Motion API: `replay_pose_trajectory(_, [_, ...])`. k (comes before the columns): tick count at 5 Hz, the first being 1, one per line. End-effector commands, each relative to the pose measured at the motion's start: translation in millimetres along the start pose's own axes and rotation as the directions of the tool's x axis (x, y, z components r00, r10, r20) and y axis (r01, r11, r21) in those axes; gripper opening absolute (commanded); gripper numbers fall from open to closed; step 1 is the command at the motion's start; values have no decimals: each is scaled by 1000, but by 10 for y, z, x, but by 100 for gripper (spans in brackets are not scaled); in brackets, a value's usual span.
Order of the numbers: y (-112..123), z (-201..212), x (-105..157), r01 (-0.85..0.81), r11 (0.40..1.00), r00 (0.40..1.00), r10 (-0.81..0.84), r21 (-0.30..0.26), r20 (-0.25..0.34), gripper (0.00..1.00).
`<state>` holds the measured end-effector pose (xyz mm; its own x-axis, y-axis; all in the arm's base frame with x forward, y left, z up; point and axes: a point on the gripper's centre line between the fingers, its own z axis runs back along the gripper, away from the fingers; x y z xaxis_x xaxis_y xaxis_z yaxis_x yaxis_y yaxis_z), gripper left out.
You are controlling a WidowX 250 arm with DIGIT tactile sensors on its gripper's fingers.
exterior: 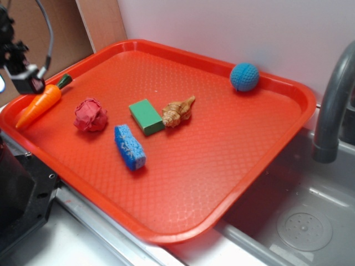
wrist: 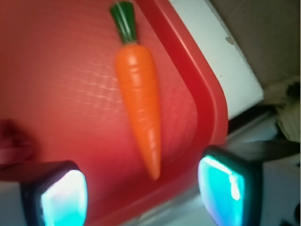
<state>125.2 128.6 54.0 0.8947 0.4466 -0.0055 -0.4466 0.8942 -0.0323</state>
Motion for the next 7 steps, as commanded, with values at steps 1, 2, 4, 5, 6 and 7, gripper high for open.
replay_pose_trajectory(1, [-49, -236, 345, 30, 999, 999, -32, 31, 40, 100])
replay_pose_trajectory(2, [-181, -413, 415, 69, 997, 998, -69, 29, -1, 100])
replay_pose_trajectory(4, [-187, -369, 458, 101, 995, 995, -101, 17, -20, 0])
replay_pose_trajectory(5, [-197, -89, 407, 148, 989, 989, -149, -23, -15, 0])
replay_pose_trajectory(6, [-300, 379, 215, 200, 979, 980, -200, -39, 4, 0])
replay_pose_trajectory(7, [-660, 679, -37, 230, 973, 972, -229, -17, 52, 0])
